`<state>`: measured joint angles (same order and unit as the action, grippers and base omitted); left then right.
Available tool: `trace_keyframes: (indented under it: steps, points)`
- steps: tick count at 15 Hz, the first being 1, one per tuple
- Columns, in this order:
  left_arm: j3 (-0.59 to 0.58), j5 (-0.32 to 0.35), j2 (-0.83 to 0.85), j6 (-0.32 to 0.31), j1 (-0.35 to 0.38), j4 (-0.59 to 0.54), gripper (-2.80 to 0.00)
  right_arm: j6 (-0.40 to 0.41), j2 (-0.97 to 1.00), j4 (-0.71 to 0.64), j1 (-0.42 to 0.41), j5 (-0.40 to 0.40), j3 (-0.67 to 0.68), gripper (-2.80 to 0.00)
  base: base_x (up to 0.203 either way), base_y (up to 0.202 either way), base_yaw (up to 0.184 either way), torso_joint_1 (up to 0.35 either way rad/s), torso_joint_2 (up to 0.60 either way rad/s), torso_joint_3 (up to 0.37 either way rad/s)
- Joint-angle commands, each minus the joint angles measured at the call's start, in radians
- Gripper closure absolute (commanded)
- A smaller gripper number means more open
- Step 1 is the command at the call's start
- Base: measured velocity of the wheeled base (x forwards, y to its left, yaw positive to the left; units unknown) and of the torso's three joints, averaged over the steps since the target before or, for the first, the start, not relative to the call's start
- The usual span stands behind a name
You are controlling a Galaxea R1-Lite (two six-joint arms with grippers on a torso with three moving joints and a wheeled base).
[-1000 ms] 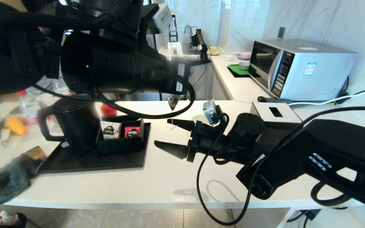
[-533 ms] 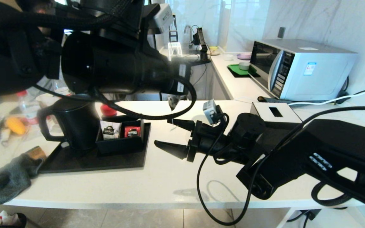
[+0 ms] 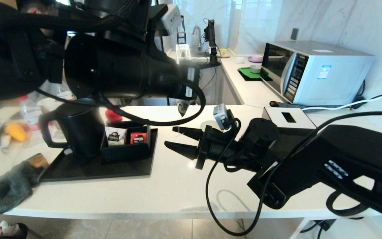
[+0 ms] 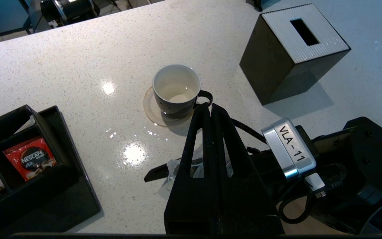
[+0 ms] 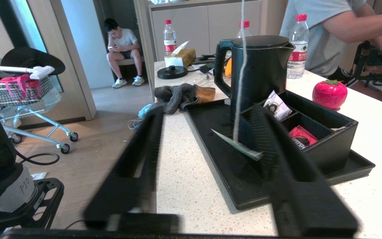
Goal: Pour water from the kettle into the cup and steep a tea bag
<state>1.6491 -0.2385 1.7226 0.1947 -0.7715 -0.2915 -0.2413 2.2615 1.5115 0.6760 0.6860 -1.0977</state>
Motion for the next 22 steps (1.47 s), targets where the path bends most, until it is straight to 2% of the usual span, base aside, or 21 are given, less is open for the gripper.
trace_keyframes:
  steps: [1,13,22]
  points:
    - [0.000,-0.002,0.002,0.002,0.000,-0.002,0.00,-0.001,0.000,0.009,0.001,0.004,-0.001,0.00,0.000,0.000,0.000,0.000,0.00,0.000]
    - [-0.011,-0.010,0.000,0.005,-0.009,-0.003,0.00,-0.003,0.001,0.004,-0.003,-0.001,-0.004,0.00,0.000,0.000,0.000,0.000,0.00,0.000]
    - [-0.070,-0.056,-0.020,0.092,-0.065,-0.005,0.00,-0.003,0.002,-0.022,-0.096,-0.005,-0.051,0.00,0.000,0.000,0.000,0.000,0.00,0.000]
